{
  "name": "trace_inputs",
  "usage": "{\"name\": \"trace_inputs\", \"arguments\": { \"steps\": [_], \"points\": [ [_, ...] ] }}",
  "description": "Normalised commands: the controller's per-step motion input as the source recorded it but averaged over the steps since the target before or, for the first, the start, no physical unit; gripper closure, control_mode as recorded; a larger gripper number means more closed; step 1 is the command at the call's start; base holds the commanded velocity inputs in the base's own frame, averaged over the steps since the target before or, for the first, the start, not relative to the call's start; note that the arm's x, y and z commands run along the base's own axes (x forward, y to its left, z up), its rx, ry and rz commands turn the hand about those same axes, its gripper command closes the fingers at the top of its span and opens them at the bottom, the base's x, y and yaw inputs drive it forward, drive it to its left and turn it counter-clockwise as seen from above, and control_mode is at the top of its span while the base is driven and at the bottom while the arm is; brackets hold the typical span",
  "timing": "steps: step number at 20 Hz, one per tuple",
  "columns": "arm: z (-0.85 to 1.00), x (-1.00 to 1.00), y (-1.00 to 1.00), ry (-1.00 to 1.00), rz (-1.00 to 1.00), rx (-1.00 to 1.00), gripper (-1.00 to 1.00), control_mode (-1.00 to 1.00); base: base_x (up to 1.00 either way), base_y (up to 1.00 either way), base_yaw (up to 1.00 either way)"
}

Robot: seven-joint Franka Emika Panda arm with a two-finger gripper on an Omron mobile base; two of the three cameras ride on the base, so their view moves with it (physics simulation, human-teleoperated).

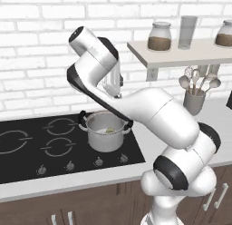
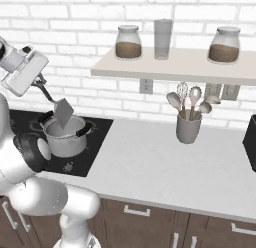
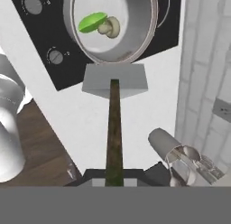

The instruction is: Put the mushroom and lemon wedge in the pot. Retrieve the spatula and lightly stir the vegetables in the pot.

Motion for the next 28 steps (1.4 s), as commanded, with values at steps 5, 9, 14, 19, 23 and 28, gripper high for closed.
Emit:
{"name": "trace_inputs", "arguments": {
  "steps": [5,9,14,19,23,28],
  "points": [
    [-0.29,0.47,0.25,0.07,-0.12,0.0,1.0,-1.0,0.0,0.0,0.0],
    [-0.38,0.37,0.27,0.08,-0.11,0.0,1.0,-1.0,0.0,0.0,0.0],
    [-0.31,0.5,0.23,0.06,-0.11,0.0,1.0,-1.0,0.0,0.0,0.0],
    [-0.32,0.4,0.04,0.03,-0.09,0.0,1.0,-1.0,0.0,0.0,0.0],
    [-0.37,0.03,0.0,0.0,0.0,0.0,1.0,-1.0,0.0,0.0,0.0],
    [-0.16,0.26,0.0,0.0,0.0,0.0,1.0,-1.0,0.0,0.0,0.0]
  ]
}}
